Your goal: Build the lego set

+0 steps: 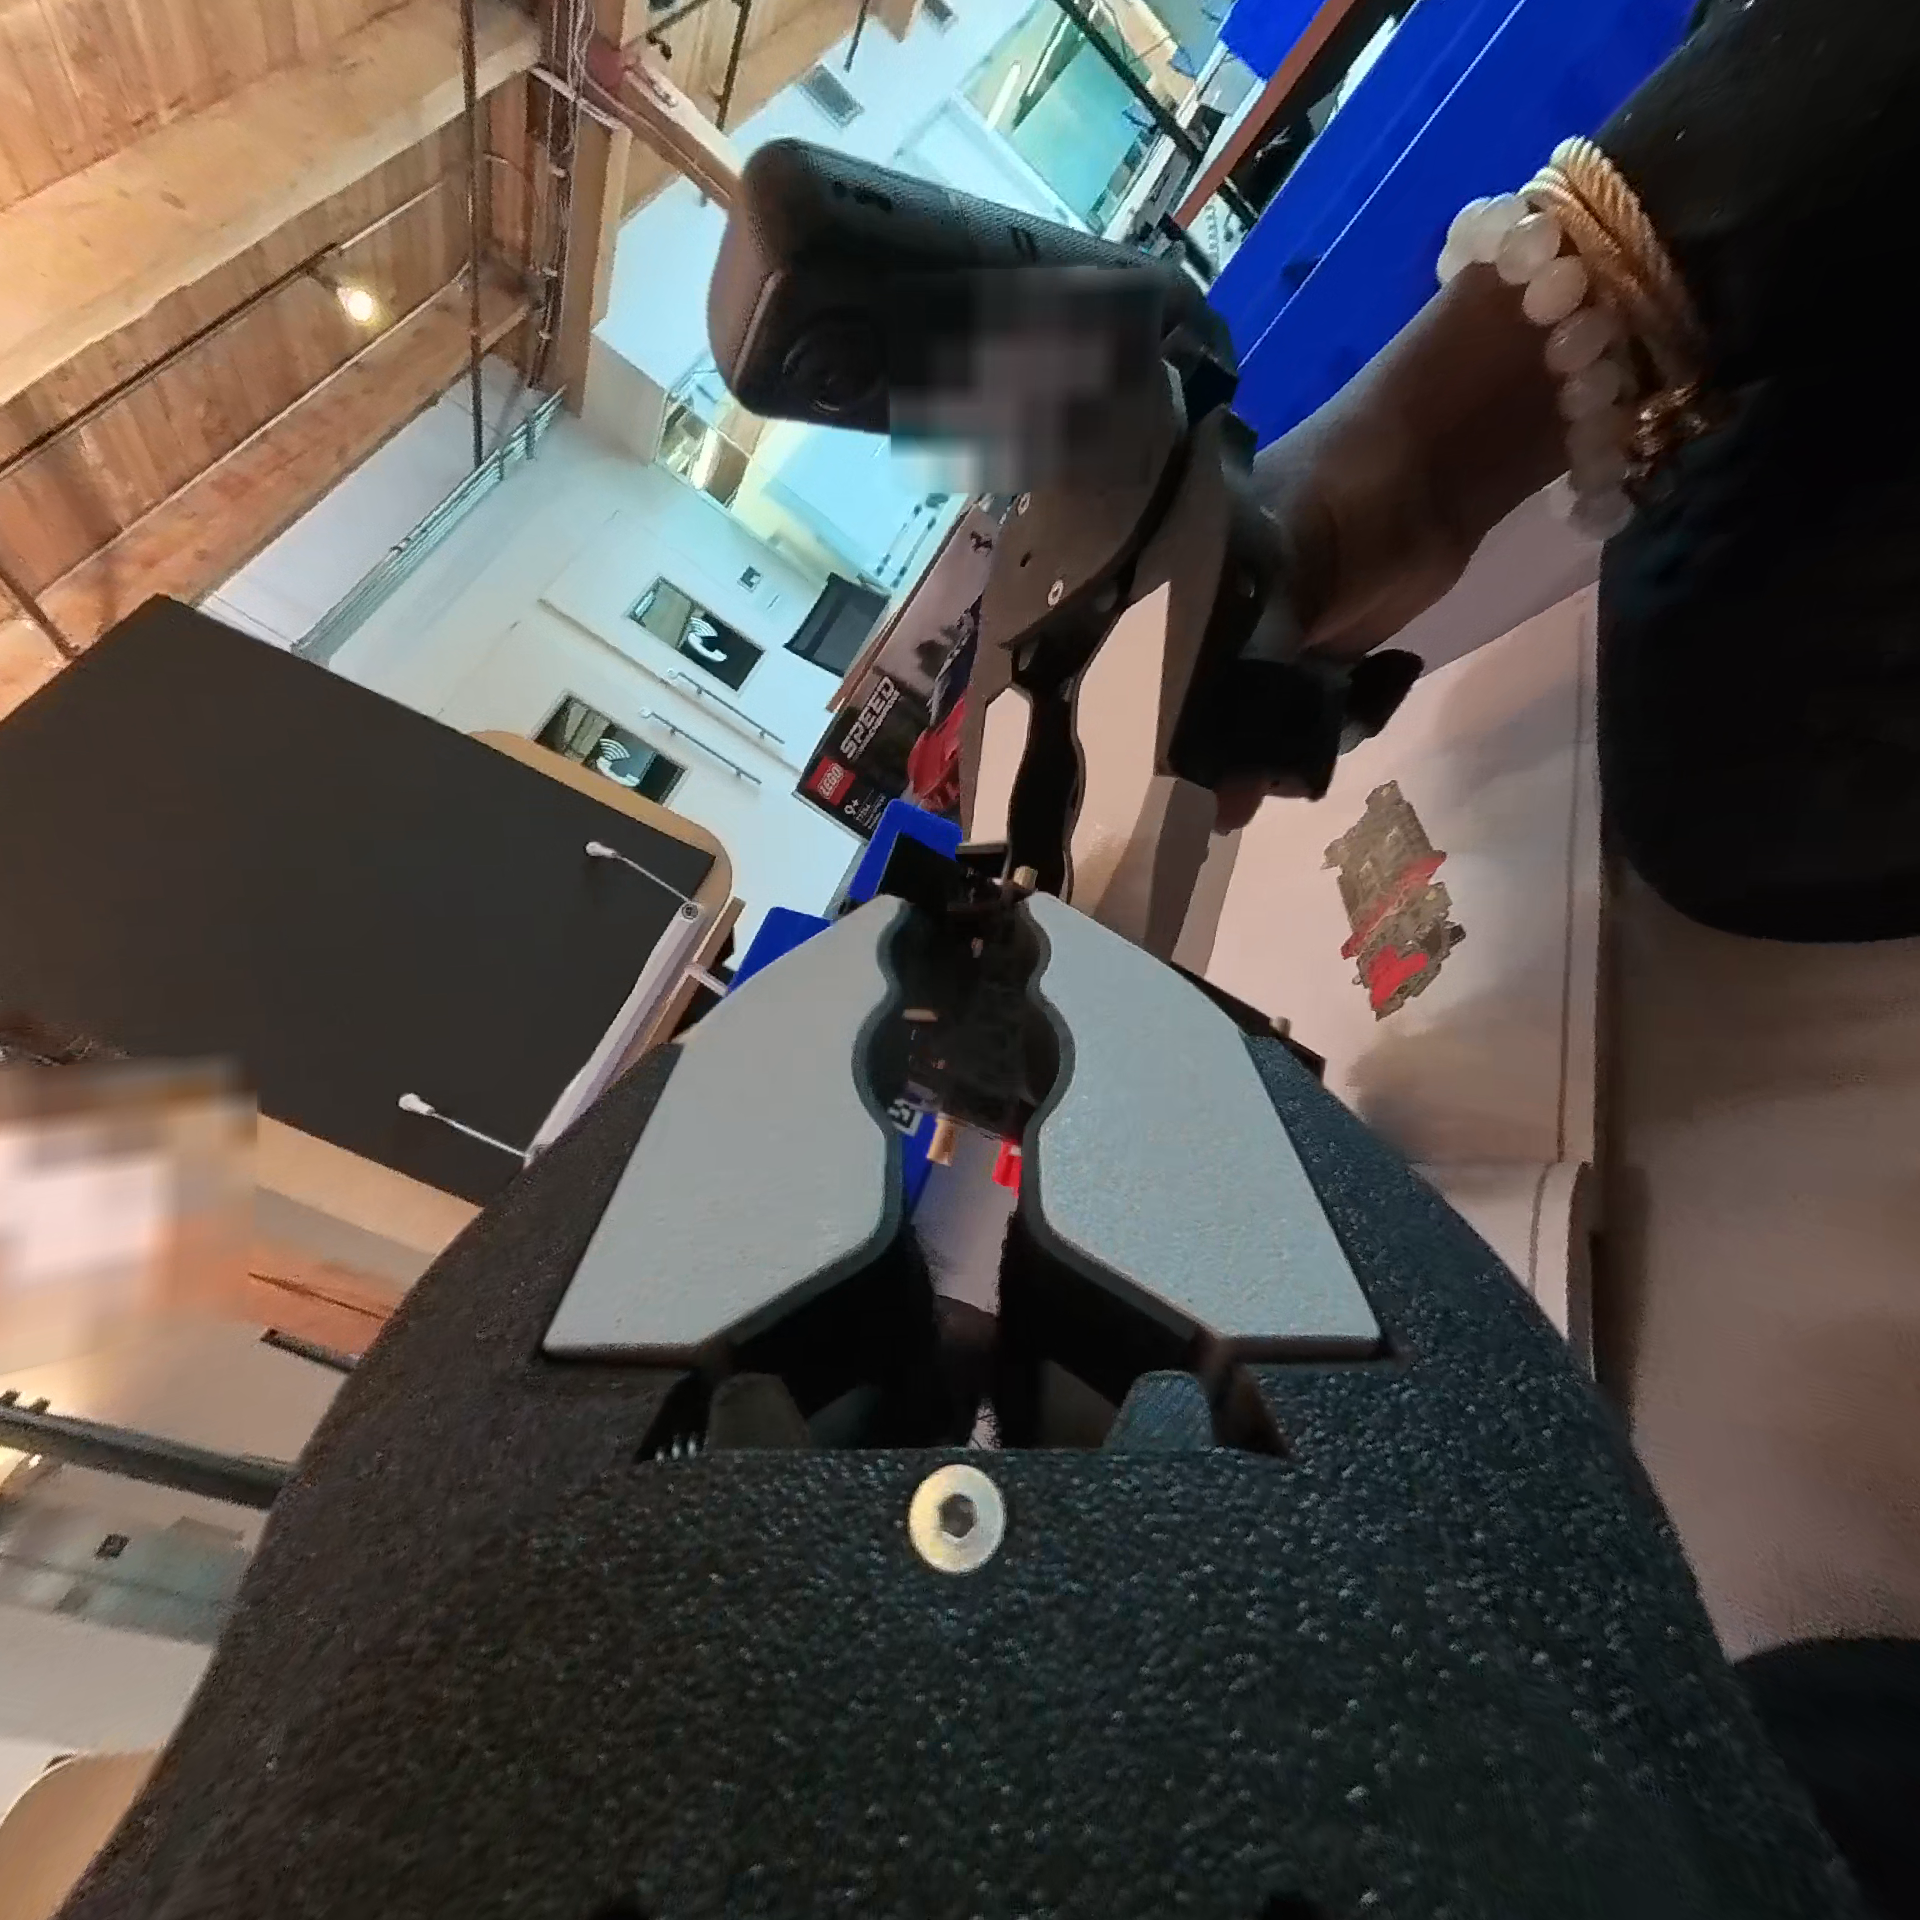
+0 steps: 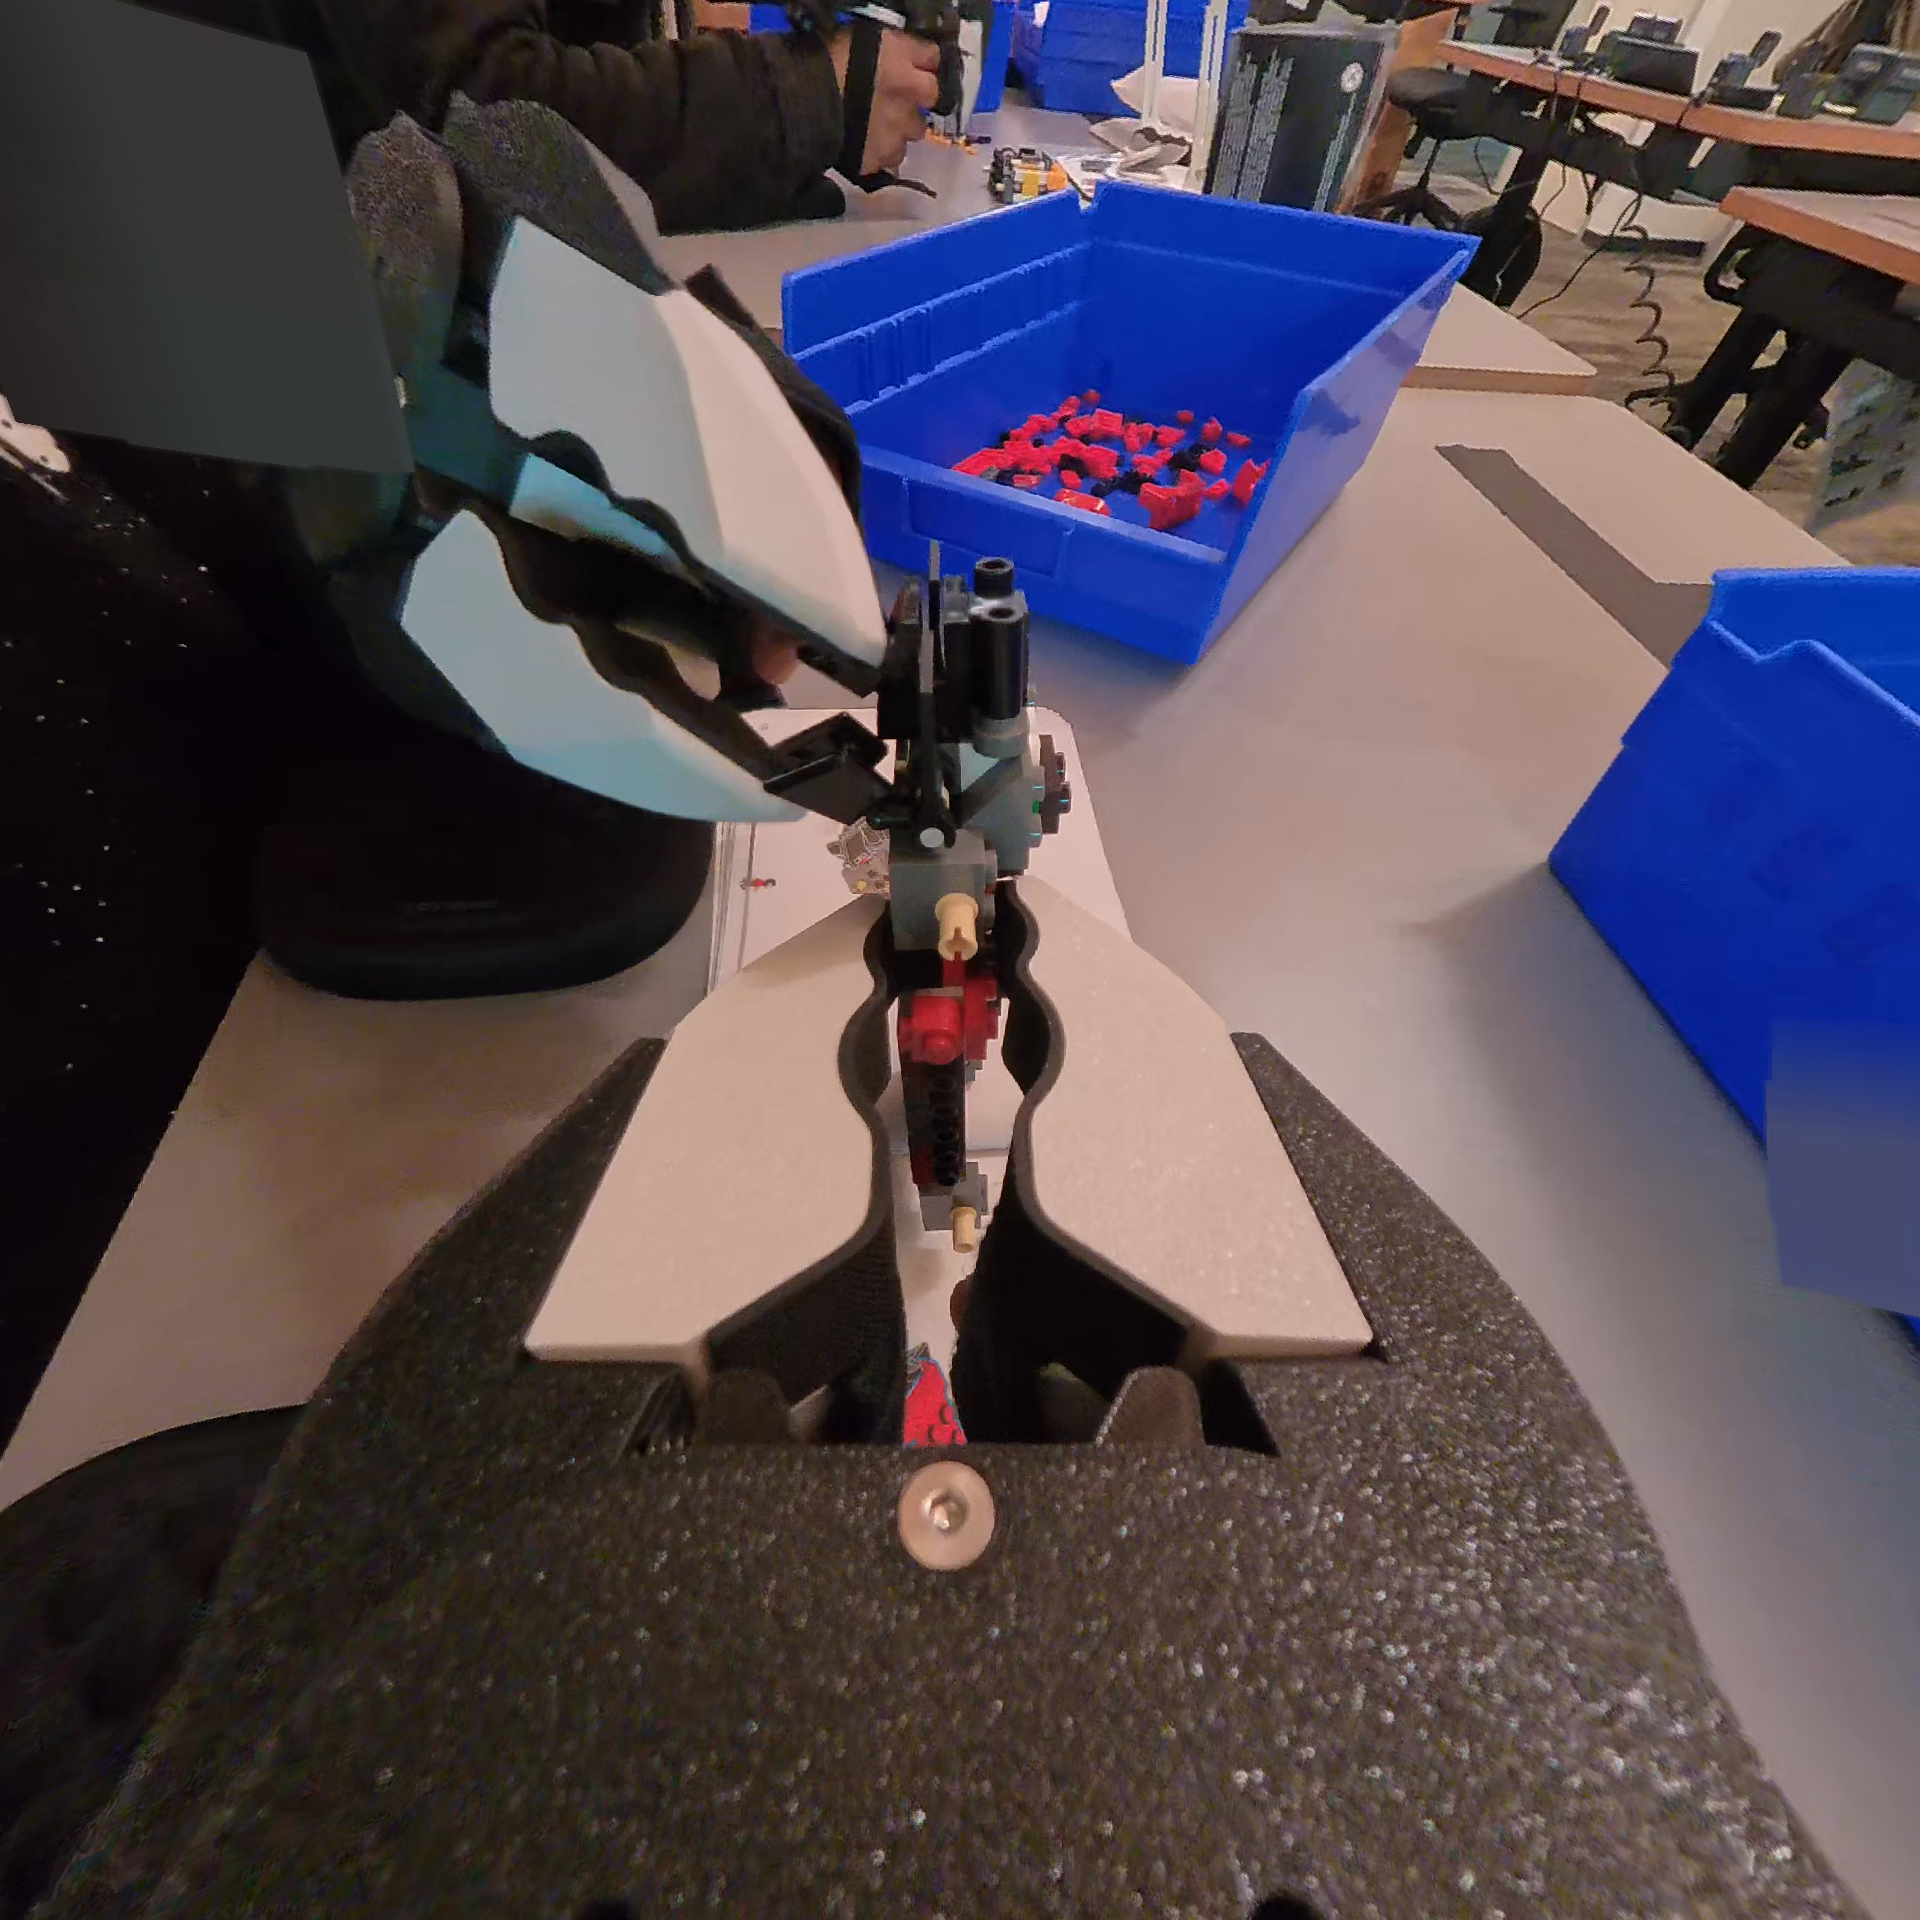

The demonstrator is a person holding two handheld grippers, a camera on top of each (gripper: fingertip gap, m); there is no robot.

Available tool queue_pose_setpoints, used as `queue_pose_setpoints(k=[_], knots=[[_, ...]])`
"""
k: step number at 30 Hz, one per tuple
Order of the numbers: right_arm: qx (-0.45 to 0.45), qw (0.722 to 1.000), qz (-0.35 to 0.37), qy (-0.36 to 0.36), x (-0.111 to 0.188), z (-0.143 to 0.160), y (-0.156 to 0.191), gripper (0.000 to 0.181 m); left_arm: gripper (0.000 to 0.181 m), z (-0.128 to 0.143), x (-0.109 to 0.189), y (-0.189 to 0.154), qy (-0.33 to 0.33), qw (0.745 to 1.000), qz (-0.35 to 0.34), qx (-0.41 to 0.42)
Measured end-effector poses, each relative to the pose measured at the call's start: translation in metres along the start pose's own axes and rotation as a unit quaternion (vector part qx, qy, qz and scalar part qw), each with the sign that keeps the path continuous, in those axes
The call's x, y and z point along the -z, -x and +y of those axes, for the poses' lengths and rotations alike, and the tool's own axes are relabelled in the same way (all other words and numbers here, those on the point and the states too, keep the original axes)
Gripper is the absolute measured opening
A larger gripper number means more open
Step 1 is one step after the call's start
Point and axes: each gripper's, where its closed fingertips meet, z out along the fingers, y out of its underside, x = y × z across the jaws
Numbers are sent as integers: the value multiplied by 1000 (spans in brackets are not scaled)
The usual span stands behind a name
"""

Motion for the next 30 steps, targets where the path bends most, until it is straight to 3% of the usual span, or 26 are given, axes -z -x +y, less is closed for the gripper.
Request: queue_pose_setpoints(k=[22, 30], knots=[[10, 1000, 0, 0, -1, 1, 2, 16, 6, -4, 0, 2, -9, 1000, -2, 23], [7, 1000, -2, 3, -2, 2, 2, 17, 6, -3, 0, 1, -7, 1000, -4, -3]])
